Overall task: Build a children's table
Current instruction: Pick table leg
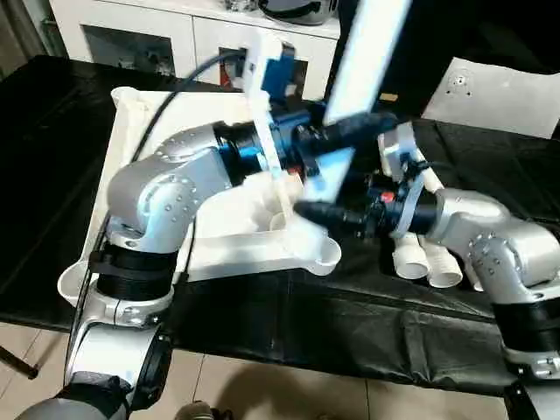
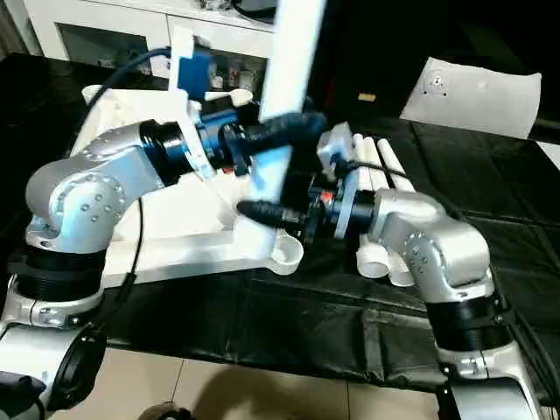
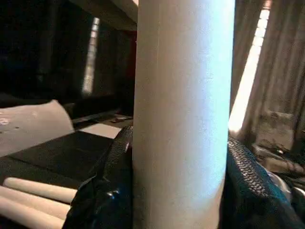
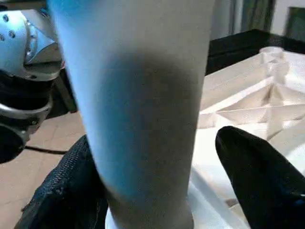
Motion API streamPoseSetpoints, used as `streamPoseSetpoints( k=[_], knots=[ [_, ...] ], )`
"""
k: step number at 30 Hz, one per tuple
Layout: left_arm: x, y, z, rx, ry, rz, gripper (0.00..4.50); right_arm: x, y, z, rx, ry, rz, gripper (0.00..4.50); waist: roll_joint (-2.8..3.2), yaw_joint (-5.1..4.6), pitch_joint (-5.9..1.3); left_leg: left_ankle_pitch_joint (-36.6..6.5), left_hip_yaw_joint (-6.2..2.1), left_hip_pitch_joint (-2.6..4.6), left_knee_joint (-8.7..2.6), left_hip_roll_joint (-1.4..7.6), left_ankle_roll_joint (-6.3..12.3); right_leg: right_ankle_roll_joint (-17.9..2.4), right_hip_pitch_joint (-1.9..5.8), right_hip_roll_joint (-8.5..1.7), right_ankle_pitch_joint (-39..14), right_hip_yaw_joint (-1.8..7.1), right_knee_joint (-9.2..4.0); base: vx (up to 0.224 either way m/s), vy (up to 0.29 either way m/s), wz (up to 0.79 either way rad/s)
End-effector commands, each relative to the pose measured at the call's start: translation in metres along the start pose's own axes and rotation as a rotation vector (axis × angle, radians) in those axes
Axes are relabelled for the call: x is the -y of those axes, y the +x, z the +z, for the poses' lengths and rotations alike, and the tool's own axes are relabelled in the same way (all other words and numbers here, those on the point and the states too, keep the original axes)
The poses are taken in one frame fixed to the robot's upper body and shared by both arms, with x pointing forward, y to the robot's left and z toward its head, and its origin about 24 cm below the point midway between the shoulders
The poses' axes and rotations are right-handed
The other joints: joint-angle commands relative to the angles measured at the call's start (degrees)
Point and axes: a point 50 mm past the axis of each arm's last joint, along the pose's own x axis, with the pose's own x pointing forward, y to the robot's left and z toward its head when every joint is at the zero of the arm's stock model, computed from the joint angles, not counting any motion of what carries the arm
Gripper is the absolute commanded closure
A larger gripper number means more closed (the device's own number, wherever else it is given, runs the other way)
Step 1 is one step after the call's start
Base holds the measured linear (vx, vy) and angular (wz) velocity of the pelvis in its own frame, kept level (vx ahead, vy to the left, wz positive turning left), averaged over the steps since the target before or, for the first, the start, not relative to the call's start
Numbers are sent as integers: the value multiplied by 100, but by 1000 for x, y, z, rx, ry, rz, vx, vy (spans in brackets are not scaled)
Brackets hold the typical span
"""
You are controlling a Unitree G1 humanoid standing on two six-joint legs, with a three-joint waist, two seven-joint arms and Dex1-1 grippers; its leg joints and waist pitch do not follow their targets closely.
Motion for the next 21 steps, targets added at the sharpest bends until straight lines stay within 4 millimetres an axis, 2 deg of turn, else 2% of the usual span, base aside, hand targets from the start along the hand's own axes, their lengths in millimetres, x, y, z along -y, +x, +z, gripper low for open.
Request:
streamPoseSetpoints(
  k=[1, 8, 9, 13, 14, 21],
  knots=[
    [7, 6, 6, 3, 33, -71, 267, -5, -1, 0, -8, -32, 24, 113, -9, 4, -411, -445, -9, 132, -340, 251, 150, -1372, 262, -349, -37, 165, -424, 0, 0, 0],
    [9, 7, 4, -14, 43, -108, 267, -7, -1, -4, -35, -33, 60, 189, -9, 1, -403, -501, -13, 134, -344, 254, 147, -1370, 255, -352, -178, 162, -432, 0, 0, 0],
    [9, 7, 4, -15, 45, -111, 267, -7, -1, -4, -37, -34, 62, 189, -14, 0, -403, -496, -11, 130, -343, 249, 143, -1363, 258, -349, -183, 162, -435, 0, 0, 0],
    [9, 7, 4, -20, 47, -121, 267, -8, -2, -7, -52, -33, 68, 221, -13, -3, -410, -419, -13, 126, -339, 252, 172, -1375, 259, -347, -66, 161, -419, 0, 0, 0],
    [9, 8, 4, -21, 46, -124, 267, -8, -2, -7, -56, -32, 69, 240, -15, -2, -410, -419, -10, 128, -337, 249, 179, -1386, 260, -348, -48, 162, -419, 0, 0, 0],
    [11, 10, 1, -32, 42, -143, 267, -8, -1, -9, -68, -28, 75, 255, -14, 0, -408, -449, -12, 131, -339, 252, 165, -1382, 257, -348, -120, 160, -422, 0, 0, 0]
  ],
)
